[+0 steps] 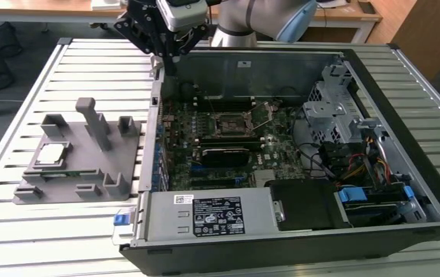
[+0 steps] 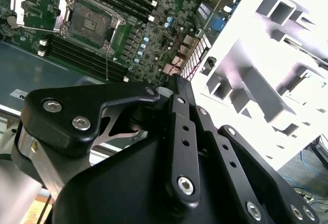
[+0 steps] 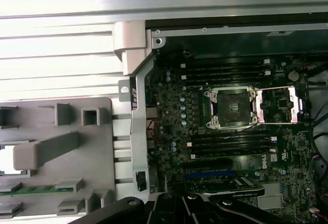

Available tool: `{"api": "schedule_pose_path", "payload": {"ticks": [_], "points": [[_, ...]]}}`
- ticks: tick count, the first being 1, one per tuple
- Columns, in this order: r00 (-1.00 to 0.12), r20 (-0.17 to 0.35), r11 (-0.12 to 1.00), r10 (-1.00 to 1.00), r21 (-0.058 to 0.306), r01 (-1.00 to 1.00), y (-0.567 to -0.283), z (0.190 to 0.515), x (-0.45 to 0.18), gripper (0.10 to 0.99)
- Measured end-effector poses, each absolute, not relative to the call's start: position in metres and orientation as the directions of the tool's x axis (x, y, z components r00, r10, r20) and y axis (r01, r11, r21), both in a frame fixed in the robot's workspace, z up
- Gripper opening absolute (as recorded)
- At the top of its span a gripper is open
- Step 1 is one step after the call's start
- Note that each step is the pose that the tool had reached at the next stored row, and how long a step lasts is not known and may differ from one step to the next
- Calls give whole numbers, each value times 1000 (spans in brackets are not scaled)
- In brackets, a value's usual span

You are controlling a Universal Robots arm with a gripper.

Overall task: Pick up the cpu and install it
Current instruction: 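Reach for the cpu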

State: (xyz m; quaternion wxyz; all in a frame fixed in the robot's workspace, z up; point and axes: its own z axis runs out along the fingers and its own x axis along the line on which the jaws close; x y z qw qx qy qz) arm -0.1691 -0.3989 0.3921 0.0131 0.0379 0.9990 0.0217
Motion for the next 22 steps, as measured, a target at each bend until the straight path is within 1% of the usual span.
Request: {"api": "schedule_pose_path", "payload": {"ticks": [22], "points": [[-997,-24,996,76,44,75,-399,391,-178,110]]}}
